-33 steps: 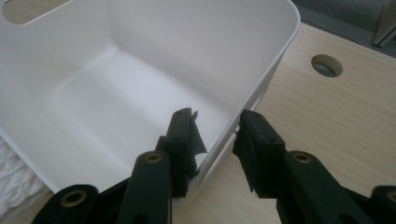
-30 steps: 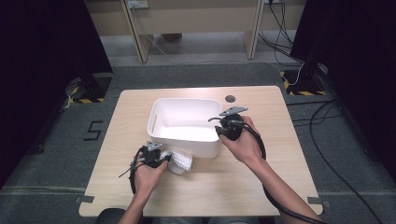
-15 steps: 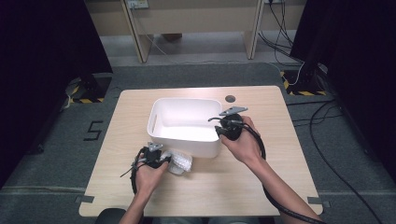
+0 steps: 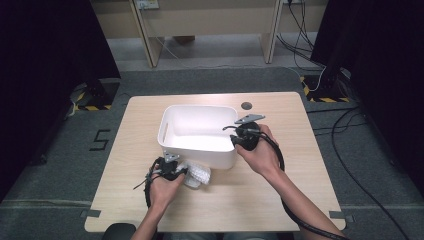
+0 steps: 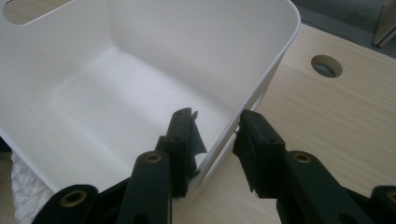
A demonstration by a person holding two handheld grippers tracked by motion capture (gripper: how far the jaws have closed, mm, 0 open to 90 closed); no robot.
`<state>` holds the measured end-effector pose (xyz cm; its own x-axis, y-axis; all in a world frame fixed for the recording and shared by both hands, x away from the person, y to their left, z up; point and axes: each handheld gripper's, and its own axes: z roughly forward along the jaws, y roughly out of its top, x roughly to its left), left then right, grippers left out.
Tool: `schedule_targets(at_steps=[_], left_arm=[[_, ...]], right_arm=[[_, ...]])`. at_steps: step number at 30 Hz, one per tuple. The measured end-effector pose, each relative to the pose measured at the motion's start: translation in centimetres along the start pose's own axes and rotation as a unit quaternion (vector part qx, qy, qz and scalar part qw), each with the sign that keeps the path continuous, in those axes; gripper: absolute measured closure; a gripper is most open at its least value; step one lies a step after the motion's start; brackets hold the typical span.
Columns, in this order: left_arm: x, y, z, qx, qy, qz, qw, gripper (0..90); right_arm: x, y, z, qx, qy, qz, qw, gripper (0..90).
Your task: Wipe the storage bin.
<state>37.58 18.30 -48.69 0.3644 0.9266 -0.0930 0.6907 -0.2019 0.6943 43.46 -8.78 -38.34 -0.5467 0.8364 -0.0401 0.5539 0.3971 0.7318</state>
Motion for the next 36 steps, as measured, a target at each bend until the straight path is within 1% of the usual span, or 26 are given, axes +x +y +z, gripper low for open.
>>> schedule_targets(at_steps=[4,12,17,21,28,36], left_arm=[[-0.1,0.1,-0.2,-0.006,0.001,-0.001,1.0,77.0],[-0.4,0.9,-1.4,-0.019,0.0,0.005,0.9998,77.0],[-0.6,1.3,-2.2,-0.031,-0.001,0.003,0.9995,77.0],[-0.6,1.7,-2.9,-0.037,0.0,0.007,0.9993,77.0],[-0.8,2.6,-4.0,-0.05,-0.004,0.006,0.9987,77.0],[-1.0,3.1,-4.5,-0.055,-0.003,0.009,0.9984,77.0]], right_arm=[[0.0,0.0,0.0,0.0,0.0,0.0,1.0,66.5],[0.0,0.0,0.0,-0.001,0.001,0.0,1.0,66.5],[0.0,0.0,0.0,-0.001,0.001,0.001,1.0,66.5],[0.0,0.0,0.0,-0.001,0.001,0.001,1.0,66.5],[0.0,0.0,0.0,-0.001,0.001,0.002,1.0,66.5],[0.0,0.0,0.0,-0.001,0.001,0.002,1.0,66.5]])
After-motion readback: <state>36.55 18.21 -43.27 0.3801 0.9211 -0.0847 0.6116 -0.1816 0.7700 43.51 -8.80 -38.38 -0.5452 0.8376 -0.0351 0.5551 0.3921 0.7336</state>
